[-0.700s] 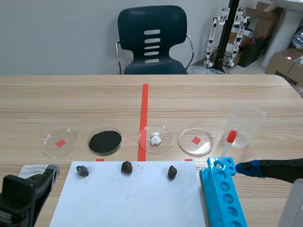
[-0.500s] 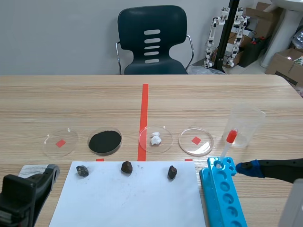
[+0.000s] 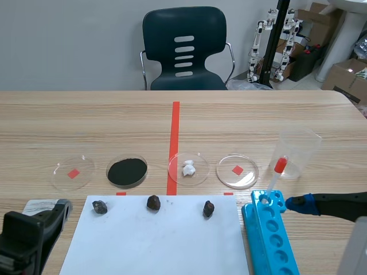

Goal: Pick up the middle mineral with the left hand

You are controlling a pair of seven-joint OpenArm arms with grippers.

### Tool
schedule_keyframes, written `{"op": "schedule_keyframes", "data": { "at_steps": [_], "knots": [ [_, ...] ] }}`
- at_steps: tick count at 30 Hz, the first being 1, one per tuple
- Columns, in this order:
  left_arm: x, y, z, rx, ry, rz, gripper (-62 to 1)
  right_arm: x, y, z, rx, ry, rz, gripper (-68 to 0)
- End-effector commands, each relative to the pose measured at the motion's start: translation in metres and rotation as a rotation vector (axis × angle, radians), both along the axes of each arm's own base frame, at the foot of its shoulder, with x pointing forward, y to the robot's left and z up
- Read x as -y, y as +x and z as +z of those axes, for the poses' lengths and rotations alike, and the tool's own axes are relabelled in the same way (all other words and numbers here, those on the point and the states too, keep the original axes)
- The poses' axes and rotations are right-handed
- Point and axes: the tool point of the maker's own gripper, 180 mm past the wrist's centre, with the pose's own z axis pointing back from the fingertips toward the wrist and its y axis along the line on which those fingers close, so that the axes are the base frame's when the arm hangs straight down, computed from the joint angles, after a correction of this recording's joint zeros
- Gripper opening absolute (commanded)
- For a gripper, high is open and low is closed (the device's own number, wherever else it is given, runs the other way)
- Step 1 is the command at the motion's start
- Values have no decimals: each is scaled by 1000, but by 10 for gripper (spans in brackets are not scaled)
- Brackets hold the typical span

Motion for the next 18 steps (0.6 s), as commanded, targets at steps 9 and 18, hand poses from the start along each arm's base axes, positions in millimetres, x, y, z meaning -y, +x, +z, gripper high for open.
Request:
{"op": "schedule_keyframes", "data": {
  "at_steps": [9,18],
  "knots": [
    [8,5,6,13,-39,-17,14,-4,5,12,35,27,2,-106],
    [8,22,1,-29,-157,44,14,-4,5,12,35,28,2,-106]
  ]
}}
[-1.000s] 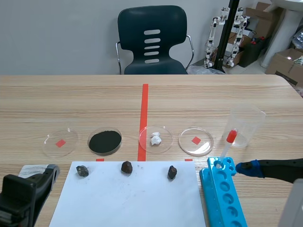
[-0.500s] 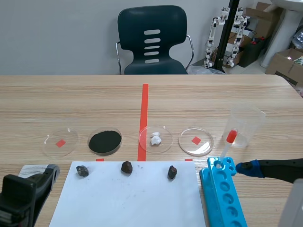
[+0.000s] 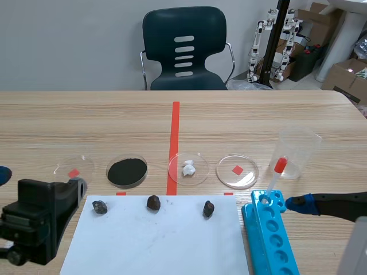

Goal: Pick up the middle mineral with the left hand

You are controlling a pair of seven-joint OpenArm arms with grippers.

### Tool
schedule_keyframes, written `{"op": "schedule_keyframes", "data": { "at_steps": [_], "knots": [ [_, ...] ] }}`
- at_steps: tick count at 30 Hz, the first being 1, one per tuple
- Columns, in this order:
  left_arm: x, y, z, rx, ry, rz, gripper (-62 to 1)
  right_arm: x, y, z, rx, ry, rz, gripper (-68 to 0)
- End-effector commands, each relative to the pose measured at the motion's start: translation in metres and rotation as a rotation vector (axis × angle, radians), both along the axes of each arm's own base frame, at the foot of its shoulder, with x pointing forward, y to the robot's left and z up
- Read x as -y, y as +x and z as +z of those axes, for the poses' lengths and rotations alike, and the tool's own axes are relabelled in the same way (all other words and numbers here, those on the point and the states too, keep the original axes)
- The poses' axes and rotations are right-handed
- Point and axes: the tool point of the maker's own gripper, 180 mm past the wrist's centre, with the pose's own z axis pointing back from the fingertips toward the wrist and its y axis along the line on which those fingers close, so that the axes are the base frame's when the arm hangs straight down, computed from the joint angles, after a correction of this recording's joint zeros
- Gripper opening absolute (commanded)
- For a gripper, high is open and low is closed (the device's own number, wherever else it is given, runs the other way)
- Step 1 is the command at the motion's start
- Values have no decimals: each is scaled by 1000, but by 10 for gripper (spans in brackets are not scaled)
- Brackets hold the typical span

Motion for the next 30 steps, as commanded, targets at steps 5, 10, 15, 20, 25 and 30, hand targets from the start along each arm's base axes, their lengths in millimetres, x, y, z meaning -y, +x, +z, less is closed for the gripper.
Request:
{"op": "schedule_keyframes", "data": {
  "at_steps": [5,10,15,20,25,30],
  "knots": [
    [-6,17,-25,-76,3,36,14,-4,5,12,35,27,2,-106],
    [7,30,-46,-136,9,11,14,-4,5,12,35,27,2,-106],
    [23,43,-61,-190,32,0,14,-4,5,12,35,27,2,-106],
    [36,53,-75,-266,65,13,14,-4,5,12,35,27,2,-106],
    [60,60,-81,-305,59,-2,14,-4,5,12,35,27,2,-106],
    [84,67,-86,-351,48,-17,14,-4,5,12,35,27,2,-106]
  ]
}}
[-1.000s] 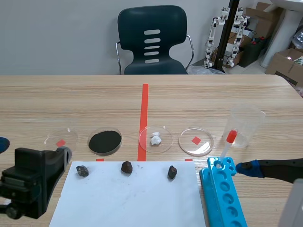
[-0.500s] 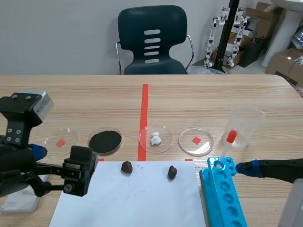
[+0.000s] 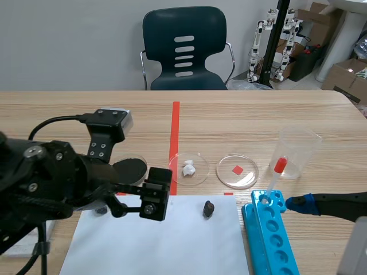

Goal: Pick up the middle mineral with the left hand

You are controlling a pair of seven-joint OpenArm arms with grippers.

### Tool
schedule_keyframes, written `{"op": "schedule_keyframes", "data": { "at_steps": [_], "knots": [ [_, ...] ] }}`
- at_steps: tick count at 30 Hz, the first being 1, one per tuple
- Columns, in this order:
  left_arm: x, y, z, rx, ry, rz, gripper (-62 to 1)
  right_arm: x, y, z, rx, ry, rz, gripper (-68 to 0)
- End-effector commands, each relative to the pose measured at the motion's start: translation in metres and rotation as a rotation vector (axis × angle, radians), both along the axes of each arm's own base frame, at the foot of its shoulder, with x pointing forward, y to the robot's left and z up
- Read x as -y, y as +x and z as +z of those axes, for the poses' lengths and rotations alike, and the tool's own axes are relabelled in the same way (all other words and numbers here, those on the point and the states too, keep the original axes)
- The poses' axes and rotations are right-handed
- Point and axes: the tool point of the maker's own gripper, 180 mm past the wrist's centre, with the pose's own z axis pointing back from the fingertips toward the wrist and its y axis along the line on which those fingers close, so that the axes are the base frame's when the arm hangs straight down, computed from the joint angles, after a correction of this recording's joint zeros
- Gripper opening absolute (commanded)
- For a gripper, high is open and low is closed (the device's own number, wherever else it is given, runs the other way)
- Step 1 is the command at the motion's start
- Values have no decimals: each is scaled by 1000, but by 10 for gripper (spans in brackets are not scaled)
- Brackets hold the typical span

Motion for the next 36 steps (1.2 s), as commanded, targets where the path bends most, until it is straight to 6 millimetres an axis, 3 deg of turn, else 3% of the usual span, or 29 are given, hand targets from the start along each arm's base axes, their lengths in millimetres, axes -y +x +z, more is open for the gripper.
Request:
{"op": "schedule_keyframes", "data": {
  "at_steps": [1,15,24,36],
  "knots": [
    [5,7,2,2,-8,19,14,-4,5,12,35,28,2,-106],
    [31,27,-28,-190,7,149,14,-4,5,12,35,28,2,-106],
    [38,46,-34,-191,50,167,14,-4,5,12,35,28,2,-106],
    [32,46,-54,-264,95,211,14,-4,5,12,35,28,2,-106]
  ]
}}
